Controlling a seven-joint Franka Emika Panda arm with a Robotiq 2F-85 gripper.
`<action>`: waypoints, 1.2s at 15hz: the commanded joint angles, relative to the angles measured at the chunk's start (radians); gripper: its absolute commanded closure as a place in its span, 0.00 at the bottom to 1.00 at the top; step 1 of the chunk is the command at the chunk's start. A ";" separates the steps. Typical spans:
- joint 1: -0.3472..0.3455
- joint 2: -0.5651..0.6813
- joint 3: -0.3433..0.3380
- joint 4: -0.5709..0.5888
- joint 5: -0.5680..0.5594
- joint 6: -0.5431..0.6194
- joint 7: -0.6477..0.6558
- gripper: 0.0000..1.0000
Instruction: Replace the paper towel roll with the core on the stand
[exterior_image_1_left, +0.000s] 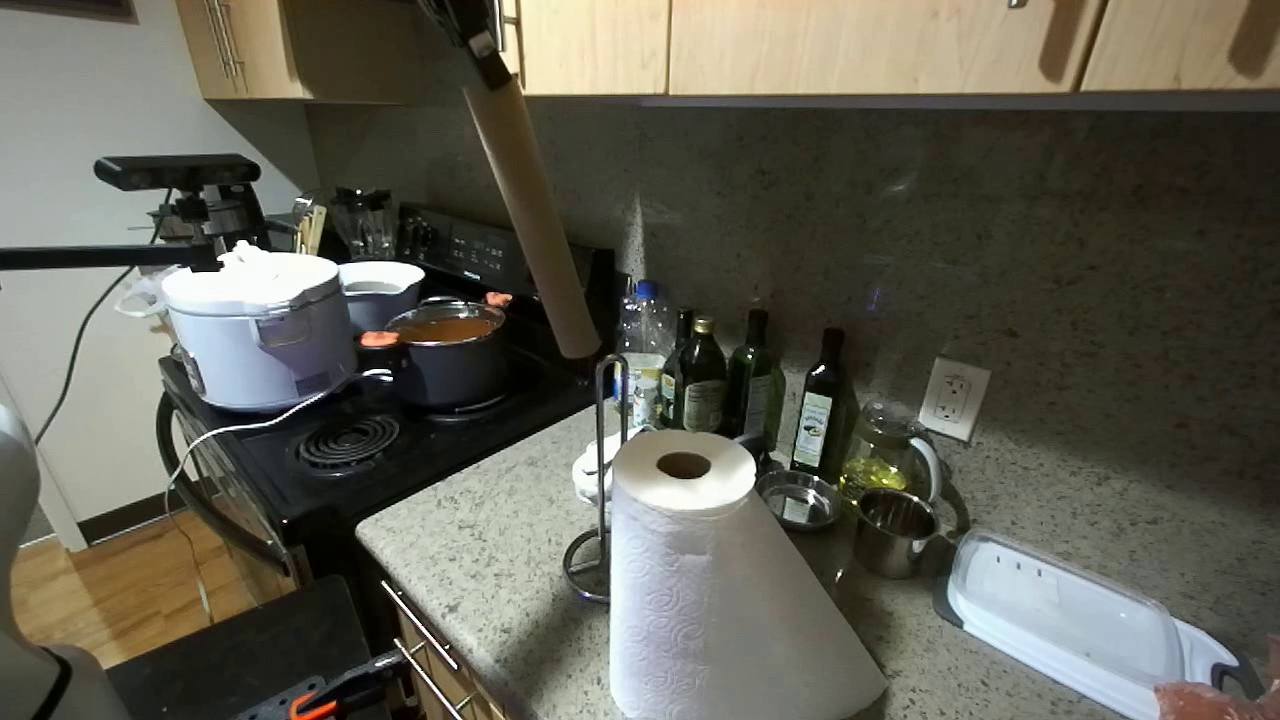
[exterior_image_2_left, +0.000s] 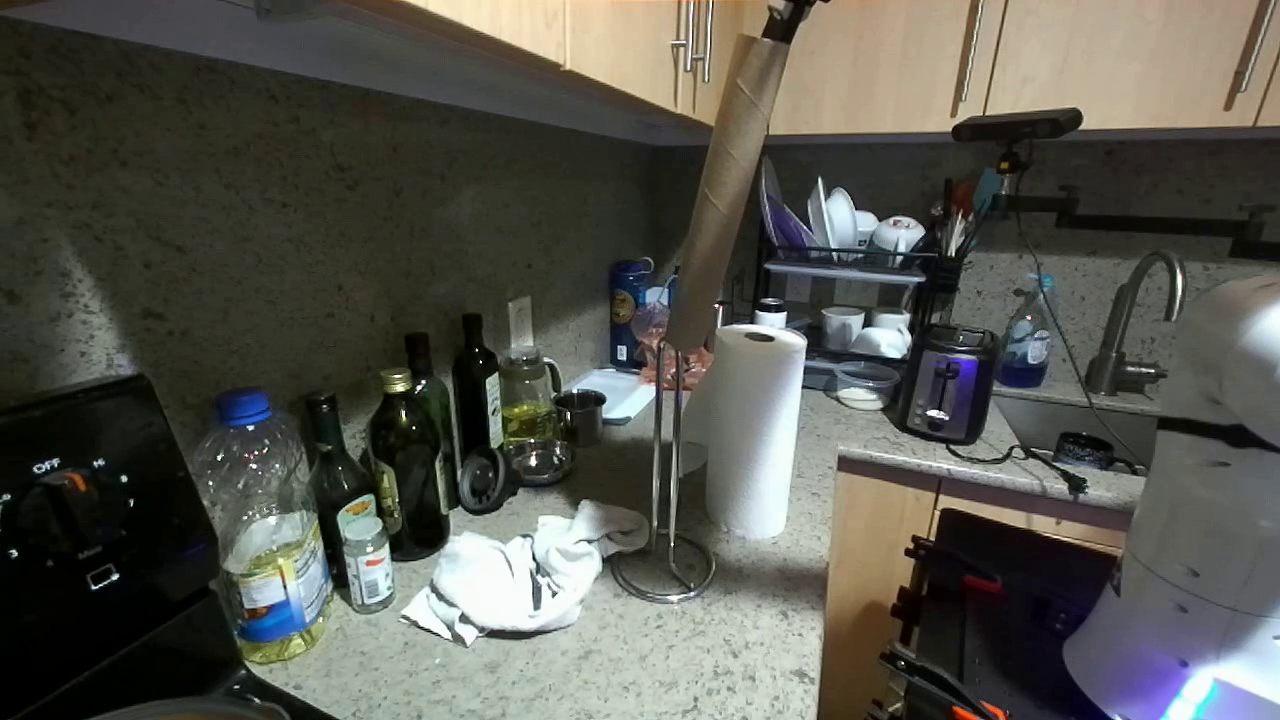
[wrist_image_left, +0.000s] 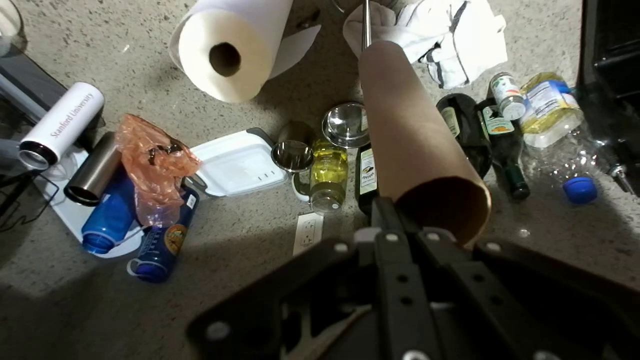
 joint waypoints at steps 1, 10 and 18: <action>0.001 0.021 -0.005 0.044 -0.001 -0.034 0.002 1.00; -0.012 0.038 -0.014 0.044 -0.019 -0.023 0.003 1.00; -0.005 0.060 -0.026 0.032 -0.033 0.009 -0.016 1.00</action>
